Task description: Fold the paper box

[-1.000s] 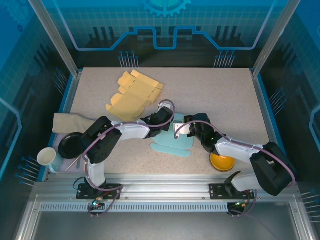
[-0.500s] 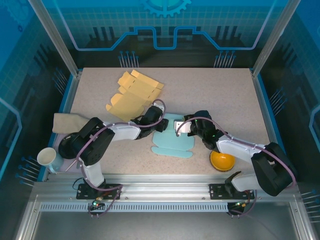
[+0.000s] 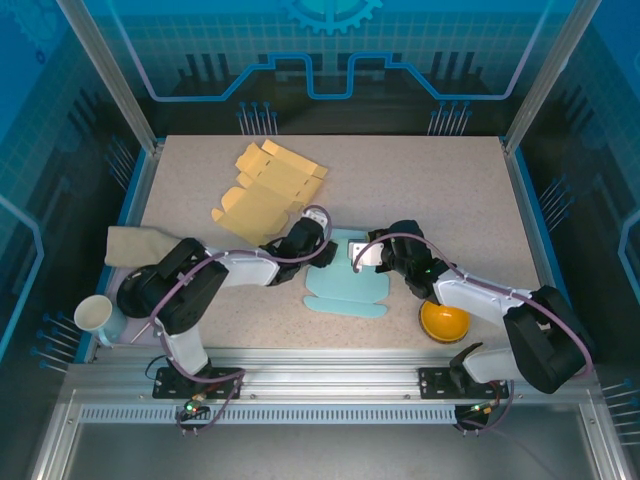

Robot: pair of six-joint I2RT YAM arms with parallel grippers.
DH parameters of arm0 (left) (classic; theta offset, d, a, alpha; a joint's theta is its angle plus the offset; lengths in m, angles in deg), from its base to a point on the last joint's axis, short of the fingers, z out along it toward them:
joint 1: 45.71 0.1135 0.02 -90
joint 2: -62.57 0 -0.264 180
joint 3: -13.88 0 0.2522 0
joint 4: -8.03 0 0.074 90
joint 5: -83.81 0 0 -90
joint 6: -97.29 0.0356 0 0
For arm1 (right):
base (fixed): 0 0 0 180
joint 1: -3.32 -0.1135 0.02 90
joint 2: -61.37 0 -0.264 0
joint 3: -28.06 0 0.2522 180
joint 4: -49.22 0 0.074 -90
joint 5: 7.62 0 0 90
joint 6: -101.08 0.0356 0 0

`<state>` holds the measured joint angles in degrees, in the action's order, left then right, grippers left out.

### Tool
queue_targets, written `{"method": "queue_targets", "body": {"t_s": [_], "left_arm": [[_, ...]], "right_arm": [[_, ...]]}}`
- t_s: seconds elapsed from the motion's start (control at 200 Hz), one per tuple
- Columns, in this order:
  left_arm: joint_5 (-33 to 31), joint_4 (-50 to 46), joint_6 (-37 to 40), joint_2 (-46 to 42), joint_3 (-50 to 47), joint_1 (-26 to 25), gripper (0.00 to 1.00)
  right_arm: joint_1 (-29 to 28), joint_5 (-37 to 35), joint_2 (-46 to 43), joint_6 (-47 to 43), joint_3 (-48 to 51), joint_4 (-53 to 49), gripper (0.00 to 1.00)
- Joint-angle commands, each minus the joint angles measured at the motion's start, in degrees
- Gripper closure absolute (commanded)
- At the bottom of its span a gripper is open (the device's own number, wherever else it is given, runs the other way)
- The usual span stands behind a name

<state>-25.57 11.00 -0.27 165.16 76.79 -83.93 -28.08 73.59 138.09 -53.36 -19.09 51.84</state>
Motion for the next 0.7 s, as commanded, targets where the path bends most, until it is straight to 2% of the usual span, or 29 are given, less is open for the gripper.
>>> {"method": "queue_targets", "body": {"t_s": [0.0, 0.2, 0.385, 0.485, 0.64, 0.695], "left_arm": [[-6.65, -2.52, 1.66, -0.25, -3.61, -0.68, 0.26], [-0.29, 5.65, 5.17, -2.23, -8.30, -1.62, 0.22], [2.40, 6.35, 5.61, -2.66, -9.05, -1.59, 0.21], [-1.09, 2.15, 4.29, -1.61, -6.81, -1.58, 0.25], [-12.44, -5.43, 1.19, 0.49, -3.50, -1.68, 0.32], [-15.99, -8.20, -0.17, 0.99, -2.32, -1.67, 0.37]], "right_arm": [[1.62, -2.80, 0.25, 1.92, 0.61, -7.77, 1.00], [1.43, -2.89, 0.34, 2.13, 0.60, -7.85, 1.00], [1.12, -2.89, -0.18, 1.52, 0.81, -8.06, 1.00], [0.87, -3.63, -0.06, 0.99, 1.04, -7.82, 1.00], [0.03, -5.03, 0.05, -0.41, 1.46, -7.22, 1.00], [-0.05, -5.39, 0.01, -0.55, 1.48, -7.11, 1.00]]}}
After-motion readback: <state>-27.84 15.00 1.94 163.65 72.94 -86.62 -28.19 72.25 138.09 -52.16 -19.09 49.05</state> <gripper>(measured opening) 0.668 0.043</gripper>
